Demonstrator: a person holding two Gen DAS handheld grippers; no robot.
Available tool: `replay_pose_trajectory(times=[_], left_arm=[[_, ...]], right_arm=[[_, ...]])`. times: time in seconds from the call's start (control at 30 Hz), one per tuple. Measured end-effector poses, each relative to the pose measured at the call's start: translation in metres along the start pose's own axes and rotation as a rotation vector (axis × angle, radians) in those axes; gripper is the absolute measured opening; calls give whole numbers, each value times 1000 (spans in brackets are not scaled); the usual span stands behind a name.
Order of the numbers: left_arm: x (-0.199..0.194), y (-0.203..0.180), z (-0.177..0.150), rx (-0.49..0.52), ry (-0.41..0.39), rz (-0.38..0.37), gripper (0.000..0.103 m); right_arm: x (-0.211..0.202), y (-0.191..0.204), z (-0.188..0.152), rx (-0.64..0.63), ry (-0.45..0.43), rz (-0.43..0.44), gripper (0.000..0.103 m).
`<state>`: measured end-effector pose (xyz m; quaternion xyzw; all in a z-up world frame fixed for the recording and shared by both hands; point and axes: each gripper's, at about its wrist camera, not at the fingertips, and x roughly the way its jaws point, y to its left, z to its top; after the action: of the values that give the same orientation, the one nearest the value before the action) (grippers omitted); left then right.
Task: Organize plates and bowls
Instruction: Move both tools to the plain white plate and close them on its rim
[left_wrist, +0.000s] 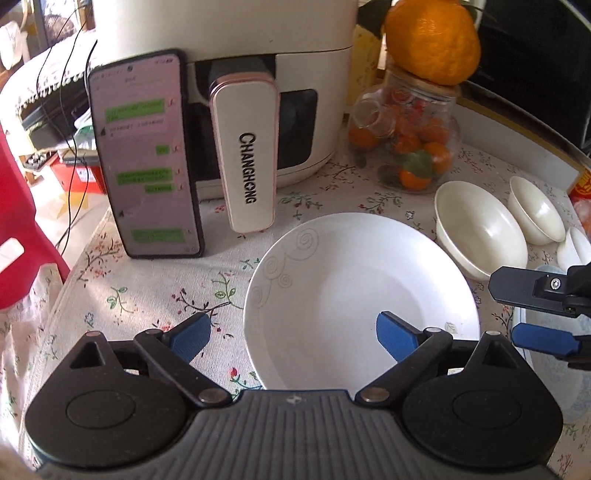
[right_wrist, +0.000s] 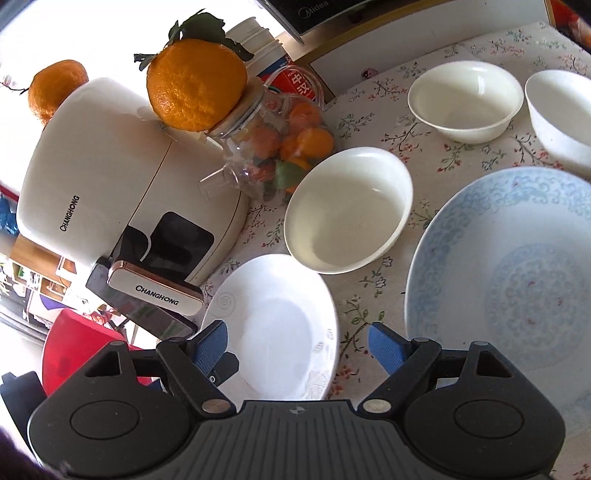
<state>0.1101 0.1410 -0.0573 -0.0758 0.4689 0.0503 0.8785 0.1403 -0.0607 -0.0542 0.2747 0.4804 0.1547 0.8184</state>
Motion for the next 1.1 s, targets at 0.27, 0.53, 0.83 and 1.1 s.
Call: replay_pose_trajectory(times=[0.27,0.53,0.83,1.1], left_arm=[[7,20,-3,-105,-19,-26,85],[14,24,-6,-133,-21,-45,60],[14,32,-11,-164,-21,-35,34],[13,37,-13,-195,-22,-62,19]], right_arm=[[26,4,-5,6,-32,-65,75],[35,7,-10,-45,-76,-92,60],[38,13,-12,-117,-104,-114,44],[39,12,-13,-138,-107,-135,36]])
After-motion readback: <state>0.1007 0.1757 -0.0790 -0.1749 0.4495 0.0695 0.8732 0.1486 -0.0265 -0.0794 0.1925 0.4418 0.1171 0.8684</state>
